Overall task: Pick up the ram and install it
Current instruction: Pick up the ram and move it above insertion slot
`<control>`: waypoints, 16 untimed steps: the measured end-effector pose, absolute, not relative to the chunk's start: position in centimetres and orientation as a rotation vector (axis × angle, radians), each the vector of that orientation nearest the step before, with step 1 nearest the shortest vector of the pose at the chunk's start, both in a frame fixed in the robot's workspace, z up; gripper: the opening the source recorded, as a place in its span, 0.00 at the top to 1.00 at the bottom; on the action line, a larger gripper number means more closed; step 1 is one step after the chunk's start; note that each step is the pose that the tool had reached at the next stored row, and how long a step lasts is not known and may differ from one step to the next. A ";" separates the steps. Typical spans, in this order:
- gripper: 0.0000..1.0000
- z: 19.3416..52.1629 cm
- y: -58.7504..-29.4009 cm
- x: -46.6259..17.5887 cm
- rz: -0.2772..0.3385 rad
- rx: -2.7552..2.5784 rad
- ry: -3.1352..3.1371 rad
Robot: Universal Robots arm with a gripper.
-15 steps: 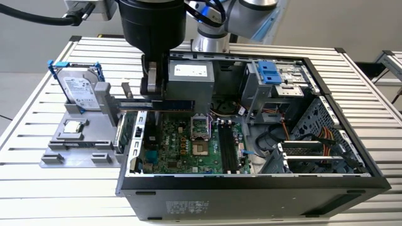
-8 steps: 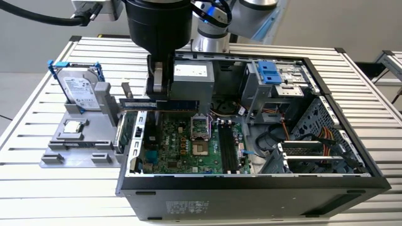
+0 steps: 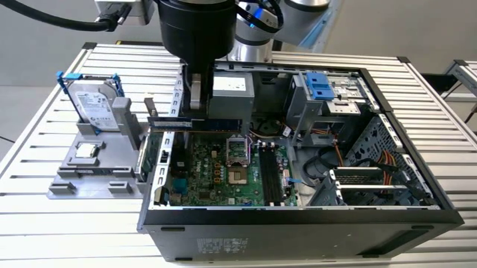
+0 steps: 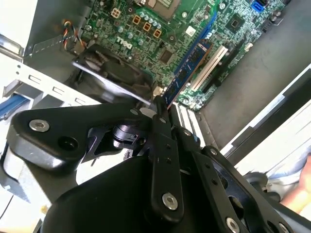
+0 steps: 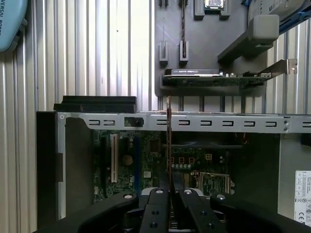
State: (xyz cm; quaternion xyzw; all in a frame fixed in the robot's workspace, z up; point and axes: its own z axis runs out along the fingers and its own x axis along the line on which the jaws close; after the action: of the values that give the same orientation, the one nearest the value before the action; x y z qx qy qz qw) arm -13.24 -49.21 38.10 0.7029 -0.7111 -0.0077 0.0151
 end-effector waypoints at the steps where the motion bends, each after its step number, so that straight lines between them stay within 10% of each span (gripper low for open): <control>1: 1.00 38.1 -49.2 -13.1 -0.024 2.187 -2.213; 16: 1.00 38.1 -49.2 -11.6 -0.025 2.187 -2.212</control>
State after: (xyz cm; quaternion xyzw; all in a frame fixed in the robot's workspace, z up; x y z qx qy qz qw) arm -11.60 -49.21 38.10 0.7029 -0.7111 -0.0081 0.0155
